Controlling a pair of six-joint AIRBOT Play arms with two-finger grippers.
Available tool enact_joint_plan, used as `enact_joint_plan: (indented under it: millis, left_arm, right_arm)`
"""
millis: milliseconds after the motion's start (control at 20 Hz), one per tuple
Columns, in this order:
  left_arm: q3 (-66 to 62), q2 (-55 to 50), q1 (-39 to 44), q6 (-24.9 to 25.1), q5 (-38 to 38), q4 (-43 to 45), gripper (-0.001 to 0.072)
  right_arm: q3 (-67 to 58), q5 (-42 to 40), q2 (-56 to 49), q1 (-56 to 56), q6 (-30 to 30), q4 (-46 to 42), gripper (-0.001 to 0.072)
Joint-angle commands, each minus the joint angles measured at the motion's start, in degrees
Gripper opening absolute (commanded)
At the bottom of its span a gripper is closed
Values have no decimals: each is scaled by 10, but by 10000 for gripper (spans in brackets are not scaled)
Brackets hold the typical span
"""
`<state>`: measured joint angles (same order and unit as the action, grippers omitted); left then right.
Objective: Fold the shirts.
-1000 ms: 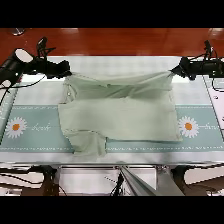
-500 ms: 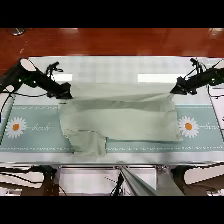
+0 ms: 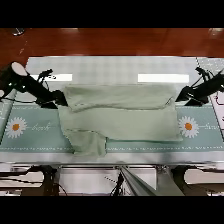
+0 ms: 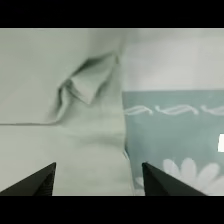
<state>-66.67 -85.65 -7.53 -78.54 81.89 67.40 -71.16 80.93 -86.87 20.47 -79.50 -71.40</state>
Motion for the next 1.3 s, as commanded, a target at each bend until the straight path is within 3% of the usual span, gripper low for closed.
enact_joint_plan:
  millis: [0, 100, 200, 350, 550, 750, 850, 900, 950, 1000, 1150, 1250]
  left_arm:
    - [119, 82, -70, 1, -13, 23, 706]
    - [236, 146, -127, 13, -58, -13, 706]
    - [345, 212, -180, 56, -107, -116, 706]
    - [459, 268, -213, 75, -153, -214, 706]
    - [530, 271, -174, 147, -153, -334, 706]
    - [542, 271, -90, 155, -157, -347, 704]
    - [541, 271, -63, 162, -143, -346, 699]
    - [541, 271, -61, 166, -140, -346, 569]
    - [541, 272, -64, 176, -136, -347, 205]
    - [541, 275, -66, 191, -132, -355, 30]
    - [537, 278, -72, 194, -131, -366, 25]
    - [533, 279, -72, 194, -131, -373, 25]
  right_arm:
    - [147, -108, 126, 47, -14, 19, 620]
    - [258, -156, 200, 59, 16, 92, 620]
    - [346, -179, 258, 58, 51, 165, 620]
    - [407, -184, 292, 58, 75, 244, 620]
    - [410, -169, 292, 58, 78, 275, 621]
    - [396, -163, 292, 73, 75, 295, 620]
    - [358, -125, 292, 120, 57, 242, 620]
    - [338, -100, 292, 151, 47, 194, 620]
    - [326, -75, 292, 179, 34, 143, 620]
    - [327, -51, 294, 207, 17, 83, 620]
    - [393, -32, 316, 229, -48, -33, 620]
    - [443, -44, 325, 229, -51, 0, 620]
